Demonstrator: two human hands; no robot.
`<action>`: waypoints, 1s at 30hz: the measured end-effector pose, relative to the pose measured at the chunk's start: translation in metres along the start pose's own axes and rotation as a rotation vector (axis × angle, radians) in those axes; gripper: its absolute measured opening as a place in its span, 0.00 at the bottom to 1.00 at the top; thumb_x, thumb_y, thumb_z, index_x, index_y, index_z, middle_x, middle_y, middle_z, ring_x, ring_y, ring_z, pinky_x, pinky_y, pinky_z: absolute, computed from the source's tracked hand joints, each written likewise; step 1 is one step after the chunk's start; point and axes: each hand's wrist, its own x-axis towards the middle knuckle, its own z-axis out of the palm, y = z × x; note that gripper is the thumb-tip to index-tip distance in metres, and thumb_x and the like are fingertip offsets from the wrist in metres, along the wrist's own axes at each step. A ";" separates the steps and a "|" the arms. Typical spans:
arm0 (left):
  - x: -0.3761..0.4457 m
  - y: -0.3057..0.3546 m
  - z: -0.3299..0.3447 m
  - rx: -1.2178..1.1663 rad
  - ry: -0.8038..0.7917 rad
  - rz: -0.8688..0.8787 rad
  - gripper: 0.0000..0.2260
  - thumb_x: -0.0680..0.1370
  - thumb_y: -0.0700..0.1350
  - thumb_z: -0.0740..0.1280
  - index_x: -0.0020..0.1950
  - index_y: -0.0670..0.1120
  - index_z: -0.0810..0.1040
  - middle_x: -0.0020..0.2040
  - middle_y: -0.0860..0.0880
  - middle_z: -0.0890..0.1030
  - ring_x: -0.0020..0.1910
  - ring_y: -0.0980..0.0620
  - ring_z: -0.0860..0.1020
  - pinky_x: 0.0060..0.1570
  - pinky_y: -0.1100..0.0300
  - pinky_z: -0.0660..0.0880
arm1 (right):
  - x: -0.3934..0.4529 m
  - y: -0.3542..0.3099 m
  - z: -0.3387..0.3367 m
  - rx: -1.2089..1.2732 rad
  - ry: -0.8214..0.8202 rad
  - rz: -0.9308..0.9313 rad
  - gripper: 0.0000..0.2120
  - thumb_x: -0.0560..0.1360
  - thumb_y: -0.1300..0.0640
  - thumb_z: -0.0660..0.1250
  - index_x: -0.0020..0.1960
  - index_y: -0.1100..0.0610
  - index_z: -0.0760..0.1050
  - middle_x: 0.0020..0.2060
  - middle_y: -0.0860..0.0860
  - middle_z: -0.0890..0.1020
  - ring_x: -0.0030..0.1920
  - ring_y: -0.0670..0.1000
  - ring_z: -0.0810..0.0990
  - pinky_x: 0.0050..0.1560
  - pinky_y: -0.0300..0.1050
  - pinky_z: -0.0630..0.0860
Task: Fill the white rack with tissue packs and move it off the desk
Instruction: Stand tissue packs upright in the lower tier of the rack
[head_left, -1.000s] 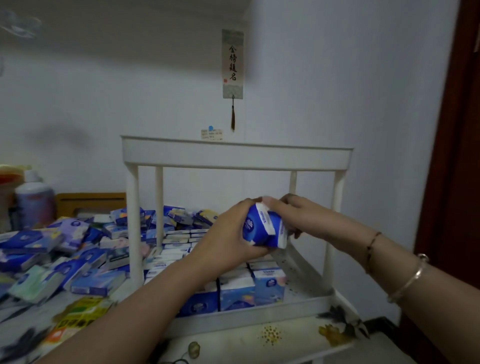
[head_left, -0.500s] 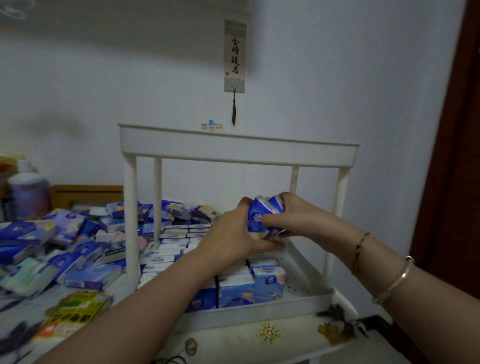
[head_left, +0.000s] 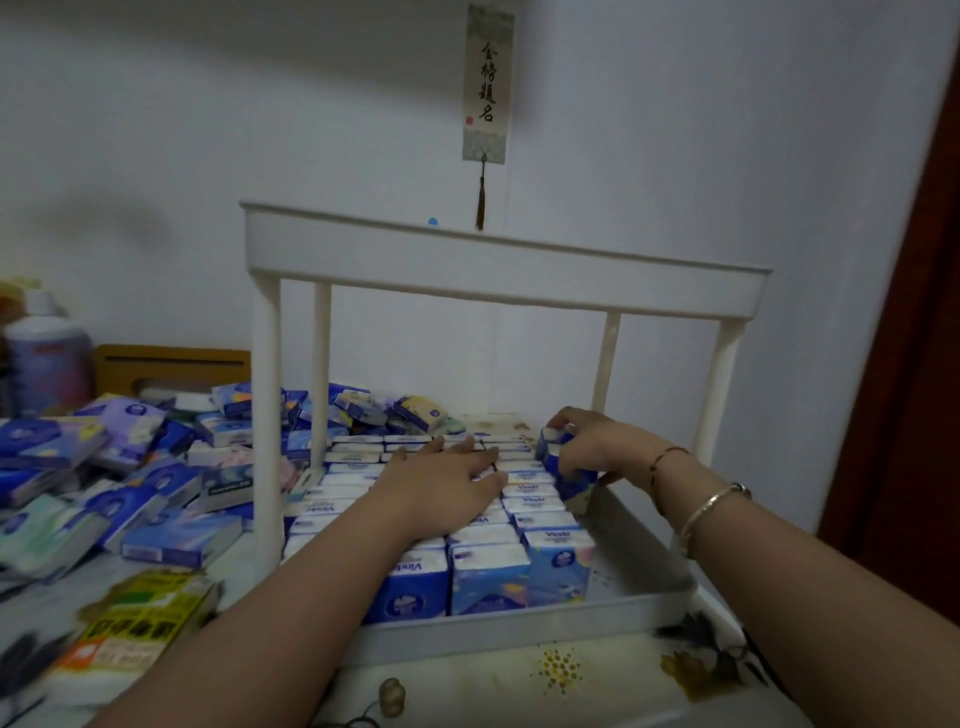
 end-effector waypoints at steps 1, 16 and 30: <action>0.000 -0.001 0.001 0.007 0.002 0.003 0.25 0.80 0.64 0.46 0.77 0.62 0.52 0.79 0.57 0.48 0.78 0.49 0.47 0.74 0.40 0.45 | 0.004 0.000 0.004 -0.040 -0.002 -0.012 0.30 0.72 0.68 0.63 0.71 0.53 0.63 0.67 0.55 0.67 0.58 0.55 0.70 0.50 0.44 0.74; -0.003 0.000 -0.001 0.006 -0.013 0.001 0.25 0.80 0.64 0.45 0.77 0.62 0.52 0.79 0.57 0.48 0.78 0.49 0.47 0.74 0.41 0.45 | -0.008 0.025 0.037 -0.023 0.180 -0.222 0.29 0.74 0.57 0.69 0.70 0.61 0.61 0.66 0.59 0.72 0.63 0.57 0.73 0.60 0.43 0.70; -0.001 -0.002 0.003 -0.064 0.032 0.010 0.23 0.81 0.61 0.48 0.76 0.60 0.57 0.78 0.56 0.53 0.77 0.49 0.52 0.74 0.41 0.48 | -0.001 0.023 0.046 0.045 0.250 -0.197 0.23 0.75 0.53 0.68 0.61 0.64 0.63 0.57 0.60 0.75 0.54 0.56 0.76 0.49 0.43 0.71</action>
